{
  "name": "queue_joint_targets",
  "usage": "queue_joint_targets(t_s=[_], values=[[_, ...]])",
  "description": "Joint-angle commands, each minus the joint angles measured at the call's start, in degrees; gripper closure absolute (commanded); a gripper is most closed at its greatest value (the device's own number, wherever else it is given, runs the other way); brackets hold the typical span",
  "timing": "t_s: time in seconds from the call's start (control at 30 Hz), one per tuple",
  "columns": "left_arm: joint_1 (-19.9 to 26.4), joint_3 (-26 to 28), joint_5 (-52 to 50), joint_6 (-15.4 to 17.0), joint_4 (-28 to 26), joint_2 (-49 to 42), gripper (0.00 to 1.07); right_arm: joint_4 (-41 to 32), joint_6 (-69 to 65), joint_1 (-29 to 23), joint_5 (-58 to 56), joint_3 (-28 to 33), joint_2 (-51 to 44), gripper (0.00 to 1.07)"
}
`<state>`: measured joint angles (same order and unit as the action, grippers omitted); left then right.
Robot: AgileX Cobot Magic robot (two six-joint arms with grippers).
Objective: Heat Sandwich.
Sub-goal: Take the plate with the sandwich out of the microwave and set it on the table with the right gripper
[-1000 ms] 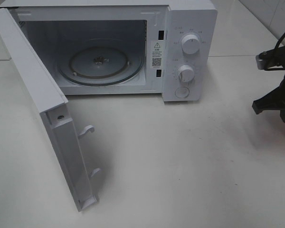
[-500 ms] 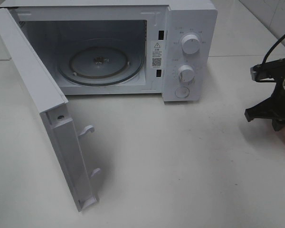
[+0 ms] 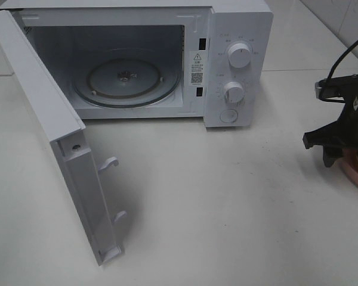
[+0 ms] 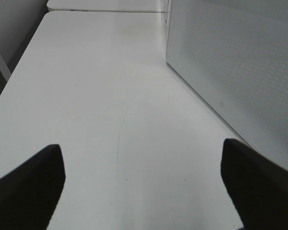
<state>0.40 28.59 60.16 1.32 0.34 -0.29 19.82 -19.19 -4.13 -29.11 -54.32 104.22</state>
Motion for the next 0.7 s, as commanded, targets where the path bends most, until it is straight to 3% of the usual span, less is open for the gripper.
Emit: queue_joint_targets(t_s=[0.03, 0.4, 0.7], values=[[0.2, -0.2, -0.8, -0.1, 0.0, -0.9, 0.25, -4.3, 3.7, -0.1, -0.2, -0.2, -2.3, 0.4], [0.2, -0.2, -0.8, -0.1, 0.0, -0.9, 0.25, -6.5, 4.6, 0.5, -3.7, -1.0, -11.4, 0.4], [0.2, -0.2, -0.8, -0.1, 0.0, -0.9, 0.25, -15.1, 15.5, 5.4, -23.1, -9.4, -12.5, 0.4]])
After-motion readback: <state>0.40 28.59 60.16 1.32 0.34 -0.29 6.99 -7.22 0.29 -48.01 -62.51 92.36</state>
